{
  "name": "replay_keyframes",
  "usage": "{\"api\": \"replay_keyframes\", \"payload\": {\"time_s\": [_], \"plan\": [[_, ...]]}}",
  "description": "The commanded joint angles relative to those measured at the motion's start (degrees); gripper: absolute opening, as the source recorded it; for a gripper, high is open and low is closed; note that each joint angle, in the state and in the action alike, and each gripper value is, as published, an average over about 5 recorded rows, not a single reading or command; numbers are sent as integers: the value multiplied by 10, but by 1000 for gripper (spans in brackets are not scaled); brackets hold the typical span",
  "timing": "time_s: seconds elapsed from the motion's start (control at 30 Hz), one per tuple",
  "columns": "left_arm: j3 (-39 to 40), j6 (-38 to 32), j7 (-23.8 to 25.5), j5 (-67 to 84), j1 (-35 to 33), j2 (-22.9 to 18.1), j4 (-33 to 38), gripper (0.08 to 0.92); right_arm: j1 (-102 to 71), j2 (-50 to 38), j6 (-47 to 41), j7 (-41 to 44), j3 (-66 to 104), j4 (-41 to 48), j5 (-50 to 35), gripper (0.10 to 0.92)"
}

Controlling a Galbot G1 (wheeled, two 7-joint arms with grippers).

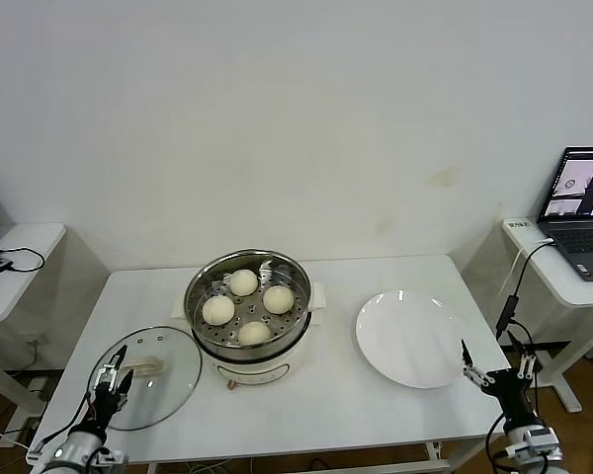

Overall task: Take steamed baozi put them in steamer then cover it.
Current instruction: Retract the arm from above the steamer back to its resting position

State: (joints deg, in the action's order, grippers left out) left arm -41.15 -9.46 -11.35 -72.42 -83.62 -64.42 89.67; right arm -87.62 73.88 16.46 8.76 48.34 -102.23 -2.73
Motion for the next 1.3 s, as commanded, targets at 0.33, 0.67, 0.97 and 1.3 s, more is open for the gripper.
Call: {"api": "replay_keyframes", "payload": {"time_s": [0.33,0.67,0.97,1.3], "plan": [[48,0,11,-17,97,10,-68,823,-17,12,9,2,5,3,8,823],[56,1,14,-6,114,10,-87,823,-21,17,14,3,0,4,16,823],[60,0,18,13,116,12,-104,654,-25,21,16,4,-4,2,20,823],[58,-8,-11,25,118,6,-122,360,-28,24,20,6,-8,3,25,823]]}}
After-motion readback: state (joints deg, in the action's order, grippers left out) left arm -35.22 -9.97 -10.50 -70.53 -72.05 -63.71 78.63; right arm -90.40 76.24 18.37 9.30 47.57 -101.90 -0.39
